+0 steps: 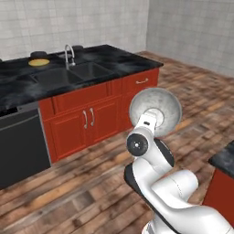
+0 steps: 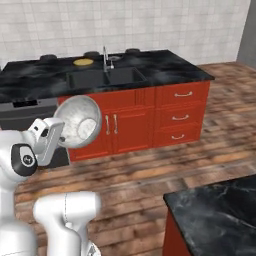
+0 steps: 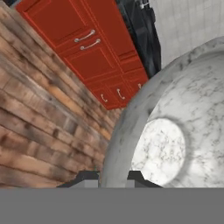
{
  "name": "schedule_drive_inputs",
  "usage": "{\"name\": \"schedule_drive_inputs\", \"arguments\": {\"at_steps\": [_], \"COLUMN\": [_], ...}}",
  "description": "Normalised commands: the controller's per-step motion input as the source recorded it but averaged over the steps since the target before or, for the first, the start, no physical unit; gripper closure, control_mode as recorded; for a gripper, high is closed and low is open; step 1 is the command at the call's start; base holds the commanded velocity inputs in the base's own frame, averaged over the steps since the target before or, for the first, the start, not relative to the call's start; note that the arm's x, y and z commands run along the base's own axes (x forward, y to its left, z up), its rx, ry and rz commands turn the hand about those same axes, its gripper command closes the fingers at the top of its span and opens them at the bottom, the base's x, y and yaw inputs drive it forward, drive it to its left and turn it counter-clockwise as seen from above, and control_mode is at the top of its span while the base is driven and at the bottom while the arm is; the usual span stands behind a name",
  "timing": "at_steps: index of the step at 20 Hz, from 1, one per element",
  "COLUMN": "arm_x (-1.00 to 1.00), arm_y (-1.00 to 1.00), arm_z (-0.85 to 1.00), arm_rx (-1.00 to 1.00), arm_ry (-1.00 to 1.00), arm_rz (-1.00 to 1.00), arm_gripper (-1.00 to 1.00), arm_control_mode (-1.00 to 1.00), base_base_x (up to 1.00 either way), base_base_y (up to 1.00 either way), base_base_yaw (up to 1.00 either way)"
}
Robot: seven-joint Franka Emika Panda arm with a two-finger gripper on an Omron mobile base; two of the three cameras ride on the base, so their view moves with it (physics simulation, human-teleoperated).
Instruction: Move the bowls from the cabinet to the plates on the dining table.
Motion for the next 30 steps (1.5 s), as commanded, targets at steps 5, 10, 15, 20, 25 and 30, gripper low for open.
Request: {"name": "schedule_drive_inputs", "arguments": {"at_steps": [5,10,15,20,25,30], "arm_x": [0.00,0.00,0.00,0.00,0.00,0.00], "arm_y": [0.00,0.00,0.00,0.00,0.00,0.00], "arm_z": [0.00,0.00,0.00,0.00,0.00,0.00], "arm_rx": [0.00,0.00,0.00,0.00,0.00,0.00], "arm_ry": [0.00,0.00,0.00,0.00,0.00,0.00], "arm_rz": [0.00,0.00,0.00,0.00,0.00,0.00], "arm_gripper": [1.00,1.00,1.00,1.00,1.00,1.00], "arm_control_mode": [1.00,1.00,1.00,1.00,1.00,1.00], "base_base_x": [1.00,1.00,0.84,0.61,0.73,0.92], "base_base_y": [-0.02,-0.27,-0.49,-0.74,-0.77,-0.57], "base_base_yaw": [0.00,0.00,0.00,0.00,0.00,-0.05]}}
